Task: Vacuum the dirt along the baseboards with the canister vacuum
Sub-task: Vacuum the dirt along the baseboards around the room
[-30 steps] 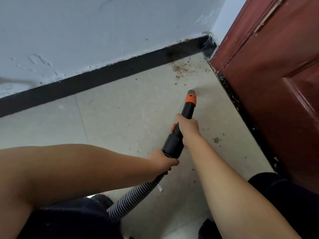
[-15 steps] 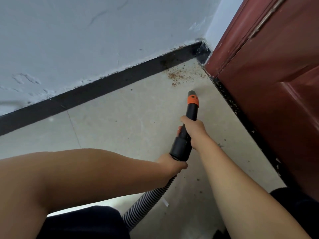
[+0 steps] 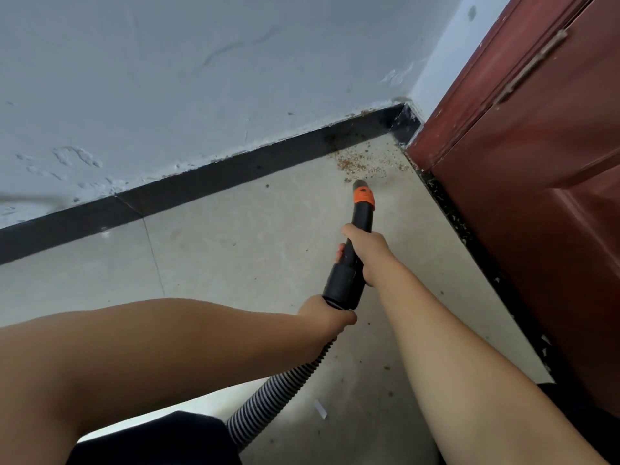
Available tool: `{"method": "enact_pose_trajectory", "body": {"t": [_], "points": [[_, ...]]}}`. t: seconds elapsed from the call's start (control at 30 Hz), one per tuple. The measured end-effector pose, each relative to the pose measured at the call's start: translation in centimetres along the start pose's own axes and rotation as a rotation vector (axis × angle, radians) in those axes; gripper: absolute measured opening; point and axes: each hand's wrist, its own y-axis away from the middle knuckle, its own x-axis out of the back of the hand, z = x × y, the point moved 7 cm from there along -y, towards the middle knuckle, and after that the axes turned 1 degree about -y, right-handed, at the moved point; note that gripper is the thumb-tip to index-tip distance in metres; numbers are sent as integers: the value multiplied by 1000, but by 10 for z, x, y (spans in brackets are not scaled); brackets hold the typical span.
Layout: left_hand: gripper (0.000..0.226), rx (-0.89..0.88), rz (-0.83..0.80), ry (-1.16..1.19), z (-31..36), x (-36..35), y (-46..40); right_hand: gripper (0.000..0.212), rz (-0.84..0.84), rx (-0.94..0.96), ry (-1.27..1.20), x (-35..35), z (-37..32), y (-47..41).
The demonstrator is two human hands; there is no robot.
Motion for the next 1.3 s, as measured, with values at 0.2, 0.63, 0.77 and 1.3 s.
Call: {"method": "enact_pose_trajectory", "body": {"t": [0.2, 0.63, 0.77, 1.3], "points": [[33, 13, 1, 18, 5, -4, -1, 13, -16, -11, 9, 1, -5, -5], [28, 22, -316, -87, 23, -15, -10, 14, 43, 3, 10, 20, -16, -14], [25, 20, -362, -42, 30, -19, -14, 13, 49, 1, 8, 25, -27, -19], [28, -61, -120, -10, 39, -15, -20, 13, 10, -25, 15, 19, -35, -25]]}}
